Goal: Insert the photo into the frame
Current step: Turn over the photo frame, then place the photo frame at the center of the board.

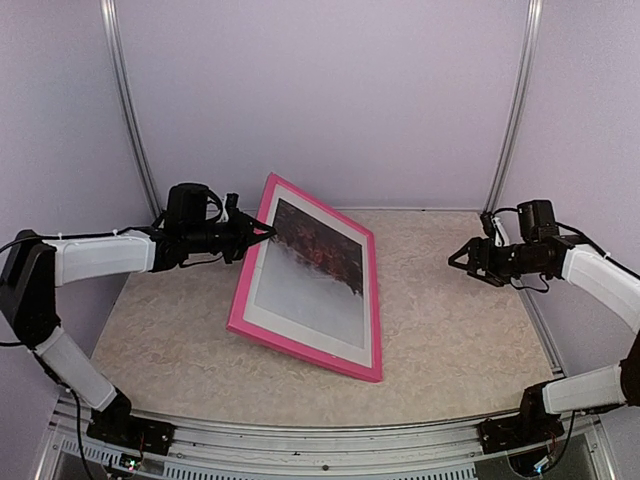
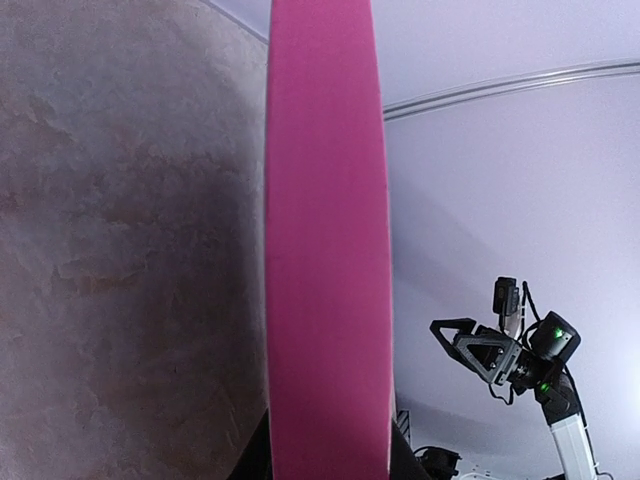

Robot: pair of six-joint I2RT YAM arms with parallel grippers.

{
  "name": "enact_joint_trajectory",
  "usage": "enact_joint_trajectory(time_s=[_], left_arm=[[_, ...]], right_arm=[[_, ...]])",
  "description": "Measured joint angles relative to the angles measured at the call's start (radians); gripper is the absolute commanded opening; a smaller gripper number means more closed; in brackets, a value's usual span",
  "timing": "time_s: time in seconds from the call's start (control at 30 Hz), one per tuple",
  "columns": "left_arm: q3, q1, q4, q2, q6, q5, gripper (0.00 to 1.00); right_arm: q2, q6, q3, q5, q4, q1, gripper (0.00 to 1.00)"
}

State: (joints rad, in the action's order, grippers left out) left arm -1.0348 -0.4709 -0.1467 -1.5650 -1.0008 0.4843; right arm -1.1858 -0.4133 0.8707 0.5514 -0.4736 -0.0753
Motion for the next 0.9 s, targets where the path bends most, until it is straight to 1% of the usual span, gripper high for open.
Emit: enact_joint_trajectory(time_s=[0.23, 0.33, 0.4, 0.43, 0.47, 0.57, 0.67, 0.8, 0.9], left_arm=[[0.079, -0.006, -0.124, -0.059, -0.085, 0.016, 0.09], [0.09, -0.016, -0.173, -0.089, -0.101, 0.017, 0.12], [0.093, -0.025, -0.201, -0.105, -0.111, 0.017, 0.17], [0.097, -0.031, -0.217, -0.113, -0.117, 0.018, 0.2], [0.1, -0.035, -0.229, -0.12, -0.121, 0.018, 0.25], [0.115, -0.046, -0.268, -0.138, -0.133, 0.026, 0.45], [0.123, -0.051, -0.277, -0.142, -0.141, 0.032, 0.59], [0.132, -0.053, -0.274, -0.142, -0.122, 0.028, 0.75], [0.147, -0.053, -0.26, -0.142, -0.097, 0.013, 0.81]], right_arm=[[-0.018, -0.005, -0.044, 0.006, 0.052, -0.015, 0.78], [-0.043, -0.013, -0.061, -0.005, 0.083, -0.053, 0.78], [-0.065, -0.02, -0.072, -0.013, 0.107, -0.084, 0.79], [-0.078, -0.024, -0.076, -0.017, 0.116, -0.099, 0.79], [-0.094, -0.028, -0.08, -0.024, 0.13, -0.117, 0.79], [-0.154, -0.043, -0.085, -0.042, 0.17, -0.17, 0.78], [-0.215, -0.056, -0.085, -0.051, 0.209, -0.209, 0.78], [-0.296, -0.069, -0.085, -0.068, 0.252, -0.245, 0.78], [-0.335, -0.075, -0.084, -0.084, 0.271, -0.263, 0.78]])
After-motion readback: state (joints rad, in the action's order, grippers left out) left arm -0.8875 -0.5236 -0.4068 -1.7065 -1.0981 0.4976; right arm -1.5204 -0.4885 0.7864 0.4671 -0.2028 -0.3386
